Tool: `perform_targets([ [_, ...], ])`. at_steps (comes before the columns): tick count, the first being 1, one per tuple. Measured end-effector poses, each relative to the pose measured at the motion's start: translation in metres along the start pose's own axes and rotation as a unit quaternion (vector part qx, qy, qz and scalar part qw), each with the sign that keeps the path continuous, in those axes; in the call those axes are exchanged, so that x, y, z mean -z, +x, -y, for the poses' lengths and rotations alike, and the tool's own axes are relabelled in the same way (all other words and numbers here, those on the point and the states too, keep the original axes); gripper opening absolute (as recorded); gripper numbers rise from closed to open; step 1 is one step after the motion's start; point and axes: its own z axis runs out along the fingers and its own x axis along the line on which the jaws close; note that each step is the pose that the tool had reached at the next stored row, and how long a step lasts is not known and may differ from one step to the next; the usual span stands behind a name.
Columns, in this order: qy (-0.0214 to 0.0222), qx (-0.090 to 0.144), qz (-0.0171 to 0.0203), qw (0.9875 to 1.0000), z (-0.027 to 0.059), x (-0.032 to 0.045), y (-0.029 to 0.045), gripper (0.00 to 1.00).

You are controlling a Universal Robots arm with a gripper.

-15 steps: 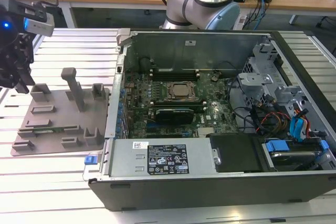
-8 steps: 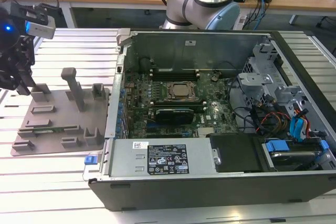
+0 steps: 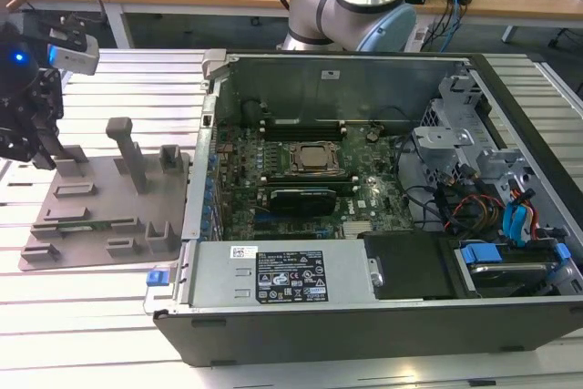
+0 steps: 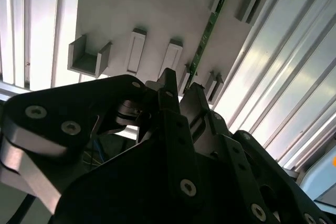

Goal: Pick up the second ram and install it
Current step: 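Pick up the second ram and move it above second insertion slot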

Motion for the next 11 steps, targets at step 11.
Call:
perform_targets([
  [11,0.0,0.0,0.0,1.0,0.0005,-0.0137,0.0003,0.3],
])
